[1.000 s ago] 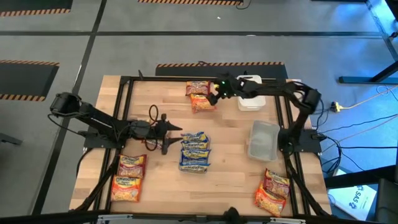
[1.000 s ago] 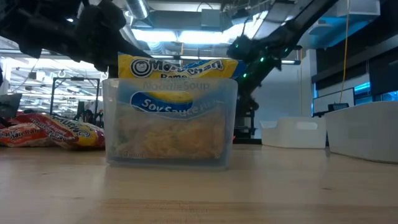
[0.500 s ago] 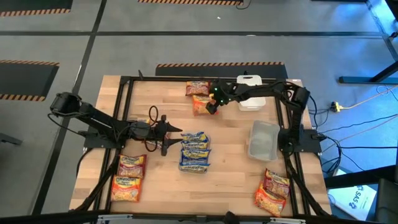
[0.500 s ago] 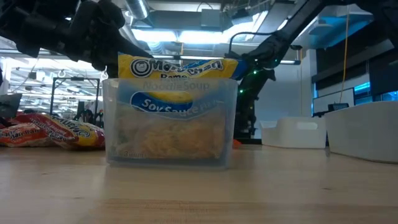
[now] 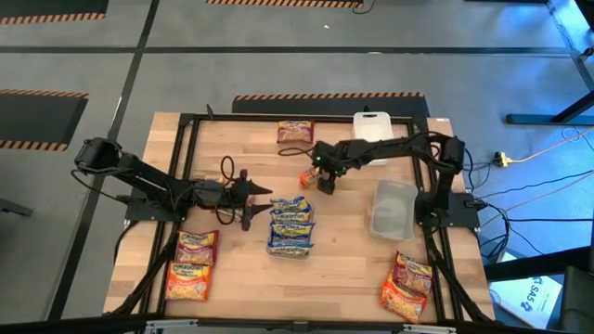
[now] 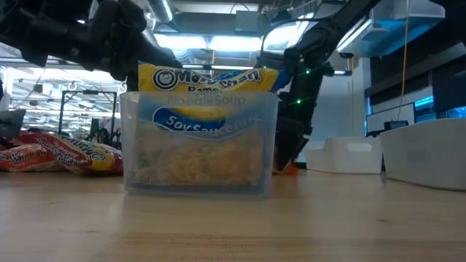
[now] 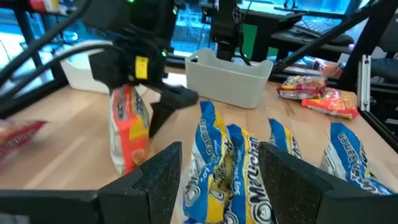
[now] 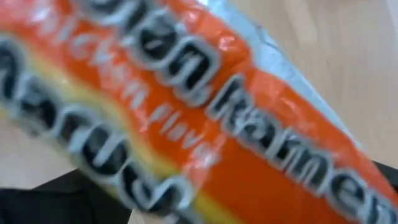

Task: Sort Maruchan noodles
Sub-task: Put the orange noodle pack into the gray bin

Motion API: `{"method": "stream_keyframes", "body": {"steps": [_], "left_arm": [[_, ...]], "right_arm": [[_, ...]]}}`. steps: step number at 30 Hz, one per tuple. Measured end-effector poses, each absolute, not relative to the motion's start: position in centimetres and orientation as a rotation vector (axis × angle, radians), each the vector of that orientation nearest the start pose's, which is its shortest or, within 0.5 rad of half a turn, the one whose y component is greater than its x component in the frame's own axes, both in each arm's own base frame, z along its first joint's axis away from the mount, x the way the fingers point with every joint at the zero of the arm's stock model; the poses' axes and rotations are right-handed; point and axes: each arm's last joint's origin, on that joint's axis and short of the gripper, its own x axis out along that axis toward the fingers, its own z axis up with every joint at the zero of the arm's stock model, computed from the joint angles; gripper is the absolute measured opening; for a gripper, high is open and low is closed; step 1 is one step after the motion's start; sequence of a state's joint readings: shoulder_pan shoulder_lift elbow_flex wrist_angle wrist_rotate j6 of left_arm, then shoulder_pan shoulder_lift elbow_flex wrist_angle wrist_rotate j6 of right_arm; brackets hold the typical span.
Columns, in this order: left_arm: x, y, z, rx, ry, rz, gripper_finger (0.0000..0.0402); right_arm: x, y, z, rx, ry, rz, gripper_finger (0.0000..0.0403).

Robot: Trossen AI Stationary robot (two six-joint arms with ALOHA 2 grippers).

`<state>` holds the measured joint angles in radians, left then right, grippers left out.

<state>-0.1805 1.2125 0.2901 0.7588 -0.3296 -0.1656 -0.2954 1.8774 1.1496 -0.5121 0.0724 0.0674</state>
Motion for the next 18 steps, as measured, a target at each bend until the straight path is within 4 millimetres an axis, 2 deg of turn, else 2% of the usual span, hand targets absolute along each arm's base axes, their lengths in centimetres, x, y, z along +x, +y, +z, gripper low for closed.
{"method": "stream_keyframes", "body": {"steps": [3, 8, 18], "left_arm": [[21.6, -2.4, 17.7, -0.116, 0.133, 0.19, 0.0206], [22.3, -0.9, 18.0, -0.217, 0.12, 0.339, 0.0206], [26.1, 4.2, 18.1, -0.247, 0.389, 0.425, 0.0206]], "right_arm": [[34.3, -10.3, 14.7, 0.173, 1.186, -0.346, 0.0379], [34.3, -10.4, 14.8, 0.168, 1.178, -0.344, 0.0379], [34.4, -10.4, 14.8, 0.165, 1.165, -0.344, 0.0379]]}}
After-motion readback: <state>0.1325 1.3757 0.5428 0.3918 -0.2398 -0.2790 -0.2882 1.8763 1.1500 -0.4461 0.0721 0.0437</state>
